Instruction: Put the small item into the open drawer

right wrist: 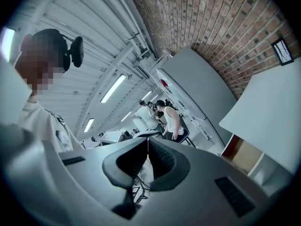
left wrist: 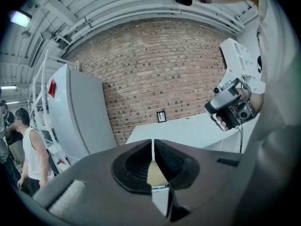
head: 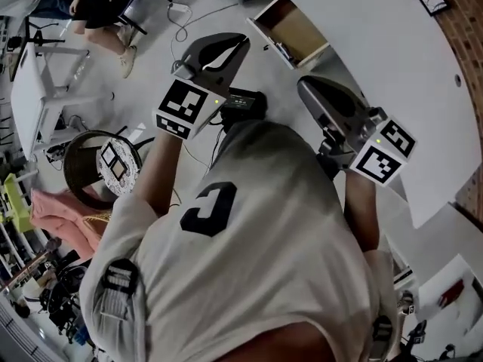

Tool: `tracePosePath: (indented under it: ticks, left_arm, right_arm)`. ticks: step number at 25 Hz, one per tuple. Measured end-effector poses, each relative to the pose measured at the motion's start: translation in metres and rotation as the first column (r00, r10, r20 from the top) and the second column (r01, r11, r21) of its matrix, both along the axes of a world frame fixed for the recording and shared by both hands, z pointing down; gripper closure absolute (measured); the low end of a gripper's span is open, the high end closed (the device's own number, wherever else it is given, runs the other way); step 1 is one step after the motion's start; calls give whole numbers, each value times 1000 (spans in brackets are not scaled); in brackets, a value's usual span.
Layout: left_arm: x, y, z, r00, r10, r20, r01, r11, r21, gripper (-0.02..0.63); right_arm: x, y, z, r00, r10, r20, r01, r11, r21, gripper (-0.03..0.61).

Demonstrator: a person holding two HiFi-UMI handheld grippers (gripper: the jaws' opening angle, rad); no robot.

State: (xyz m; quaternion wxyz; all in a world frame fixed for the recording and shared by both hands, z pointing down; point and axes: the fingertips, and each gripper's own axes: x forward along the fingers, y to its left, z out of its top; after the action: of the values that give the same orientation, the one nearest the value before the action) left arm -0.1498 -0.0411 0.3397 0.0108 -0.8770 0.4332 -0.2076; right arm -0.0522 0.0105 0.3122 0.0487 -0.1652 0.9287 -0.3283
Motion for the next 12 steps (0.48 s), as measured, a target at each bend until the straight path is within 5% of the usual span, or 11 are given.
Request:
tracePosePath:
  ticks: [12]
  left_arm:
    - [38,63,17,1000,4,26,-3,999,-46,597]
  right_arm:
    - [41,58,19,1000,26,-3,-26,999,-39,571]
